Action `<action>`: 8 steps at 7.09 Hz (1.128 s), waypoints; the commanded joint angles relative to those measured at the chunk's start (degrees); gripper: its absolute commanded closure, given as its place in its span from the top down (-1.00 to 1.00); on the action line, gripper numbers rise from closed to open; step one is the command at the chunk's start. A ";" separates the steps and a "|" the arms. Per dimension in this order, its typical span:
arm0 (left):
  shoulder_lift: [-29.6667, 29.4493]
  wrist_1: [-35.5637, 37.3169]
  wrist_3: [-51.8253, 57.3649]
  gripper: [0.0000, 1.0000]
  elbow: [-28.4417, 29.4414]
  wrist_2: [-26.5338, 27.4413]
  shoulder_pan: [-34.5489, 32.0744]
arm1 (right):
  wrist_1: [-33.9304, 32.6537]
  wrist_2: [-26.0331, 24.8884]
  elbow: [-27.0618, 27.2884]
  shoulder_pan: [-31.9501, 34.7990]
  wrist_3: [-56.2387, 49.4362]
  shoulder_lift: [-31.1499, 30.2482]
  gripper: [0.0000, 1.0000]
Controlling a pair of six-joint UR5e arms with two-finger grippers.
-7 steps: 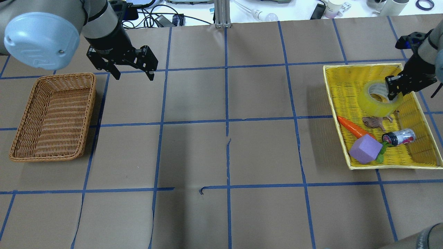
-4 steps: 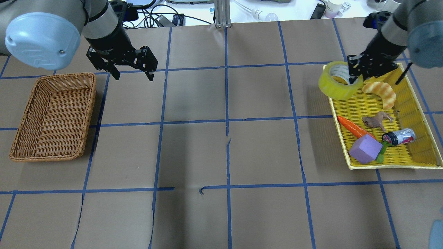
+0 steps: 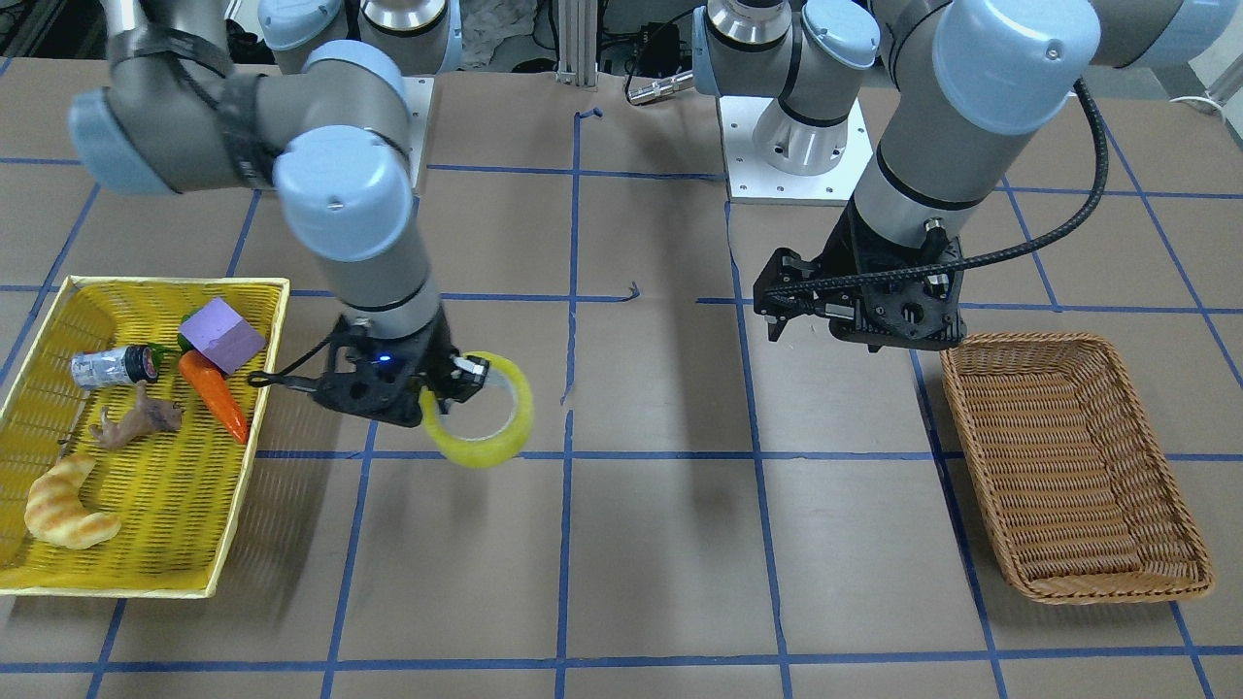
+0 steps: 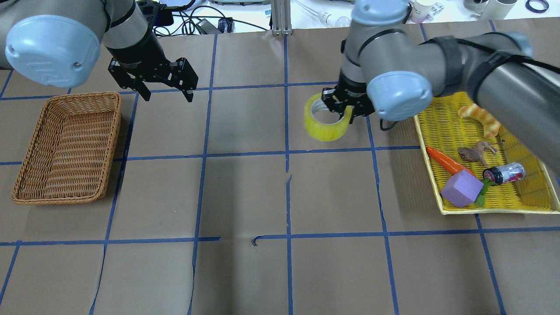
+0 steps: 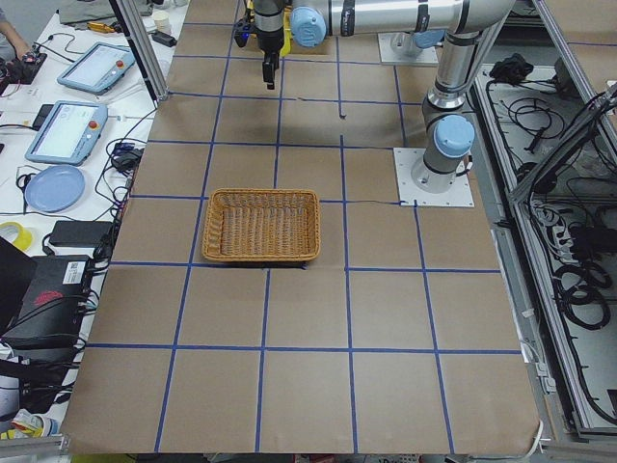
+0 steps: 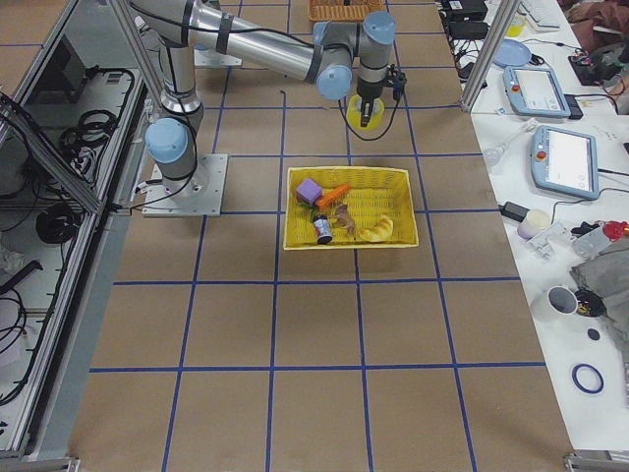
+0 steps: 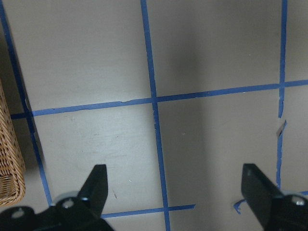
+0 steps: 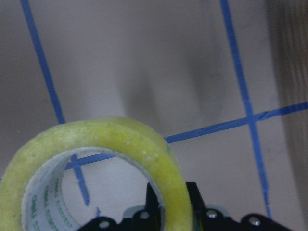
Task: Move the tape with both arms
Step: 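Carry the tape roll with the right gripper to the table center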
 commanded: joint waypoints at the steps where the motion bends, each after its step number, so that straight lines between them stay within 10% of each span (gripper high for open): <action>1: -0.12 0.07 0.00 1.00 -0.08 0.09 0.05 | -7.40 -0.43 0.42 11.09 17.48 6.19 -1.00; 4: -0.48 0.07 0.00 1.00 -0.08 0.01 0.14 | -7.70 0.19 0.42 17.18 20.95 11.31 -1.00; 5: -0.48 0.07 0.00 1.00 -0.08 -0.08 0.14 | -7.61 -0.42 0.42 17.11 20.52 11.06 0.59; 6: -0.48 0.07 0.00 1.00 -0.08 -0.08 0.14 | -7.70 -0.43 0.25 17.02 20.51 10.01 1.00; 8: -0.56 0.07 0.00 1.00 -0.17 -0.34 0.14 | -5.08 -0.61 0.33 11.09 11.96 4.50 1.00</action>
